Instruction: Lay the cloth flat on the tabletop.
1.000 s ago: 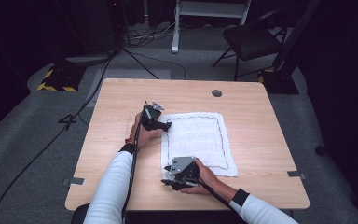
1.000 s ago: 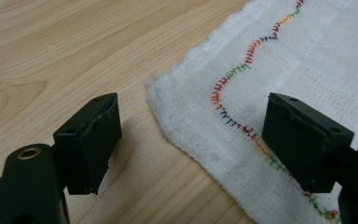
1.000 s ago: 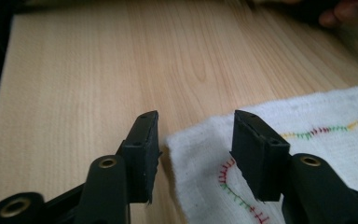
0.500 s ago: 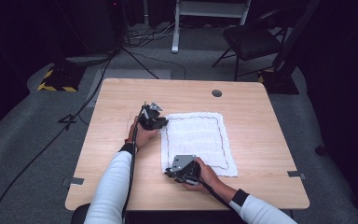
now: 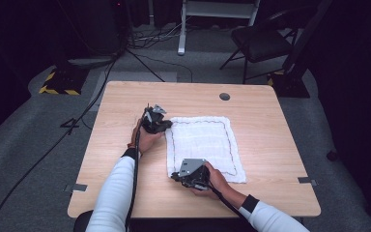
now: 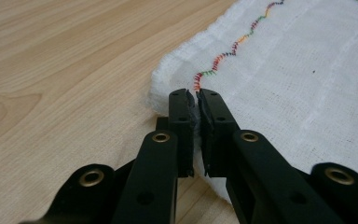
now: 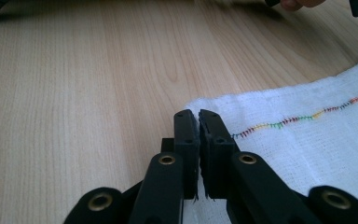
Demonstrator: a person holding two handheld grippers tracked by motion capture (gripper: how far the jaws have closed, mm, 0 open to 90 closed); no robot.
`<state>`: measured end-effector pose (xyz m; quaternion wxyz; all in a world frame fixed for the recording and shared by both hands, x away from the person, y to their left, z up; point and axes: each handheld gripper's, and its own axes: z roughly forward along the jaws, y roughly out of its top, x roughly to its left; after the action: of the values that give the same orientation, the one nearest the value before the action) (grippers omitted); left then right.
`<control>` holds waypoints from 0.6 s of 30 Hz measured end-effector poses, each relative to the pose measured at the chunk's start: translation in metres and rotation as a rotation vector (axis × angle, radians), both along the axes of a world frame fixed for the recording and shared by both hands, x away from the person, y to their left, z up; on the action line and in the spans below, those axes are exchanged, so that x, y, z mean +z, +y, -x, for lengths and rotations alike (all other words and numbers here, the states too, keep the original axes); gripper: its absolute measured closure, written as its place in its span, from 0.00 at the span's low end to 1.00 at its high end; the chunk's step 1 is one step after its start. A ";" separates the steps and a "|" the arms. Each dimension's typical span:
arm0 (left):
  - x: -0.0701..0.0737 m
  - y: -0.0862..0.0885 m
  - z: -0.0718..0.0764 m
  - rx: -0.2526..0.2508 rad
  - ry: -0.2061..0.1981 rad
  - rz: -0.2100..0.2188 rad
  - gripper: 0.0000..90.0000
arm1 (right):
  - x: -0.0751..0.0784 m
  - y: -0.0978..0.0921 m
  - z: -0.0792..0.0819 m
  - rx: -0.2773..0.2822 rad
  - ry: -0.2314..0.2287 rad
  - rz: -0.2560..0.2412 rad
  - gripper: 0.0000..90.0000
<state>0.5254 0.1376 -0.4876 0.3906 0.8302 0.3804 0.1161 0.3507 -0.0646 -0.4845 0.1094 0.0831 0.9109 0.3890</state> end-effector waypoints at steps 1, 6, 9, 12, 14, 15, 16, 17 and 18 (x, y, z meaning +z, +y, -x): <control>0.001 0.002 0.000 -0.001 -0.008 0.003 0.94 | 0.000 0.000 0.000 0.000 -0.001 -0.001 0.96; 0.002 0.006 0.003 -0.002 -0.005 -0.010 0.94 | 0.002 0.001 0.001 0.008 -0.013 -0.002 0.96; 0.002 0.009 0.005 0.004 -0.008 -0.020 0.94 | 0.004 0.003 0.002 0.014 -0.016 -0.007 0.97; 0.002 0.012 0.007 0.009 -0.011 -0.018 0.94 | 0.005 0.005 0.002 0.023 -0.018 -0.012 0.97; 0.002 0.014 0.008 0.012 -0.011 -0.015 0.94 | 0.006 0.006 0.002 0.027 -0.017 -0.013 0.97; 0.002 0.015 0.009 0.013 -0.009 -0.019 0.94 | 0.006 0.007 0.002 0.031 -0.015 -0.015 0.97; 0.002 0.016 0.010 0.014 -0.010 -0.023 0.94 | 0.006 0.007 0.002 0.033 -0.015 -0.016 0.97; 0.002 0.017 0.011 0.012 -0.015 -0.027 0.94 | 0.006 0.008 0.002 0.036 -0.017 -0.016 0.97; 0.002 0.019 0.012 0.017 -0.015 -0.026 0.94 | 0.007 0.009 0.002 0.039 -0.015 -0.017 0.97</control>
<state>0.5138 0.1562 -0.4853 0.3817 0.8309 0.3831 0.1307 0.3484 -0.0557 -0.4780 0.1077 0.0633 0.9081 0.3996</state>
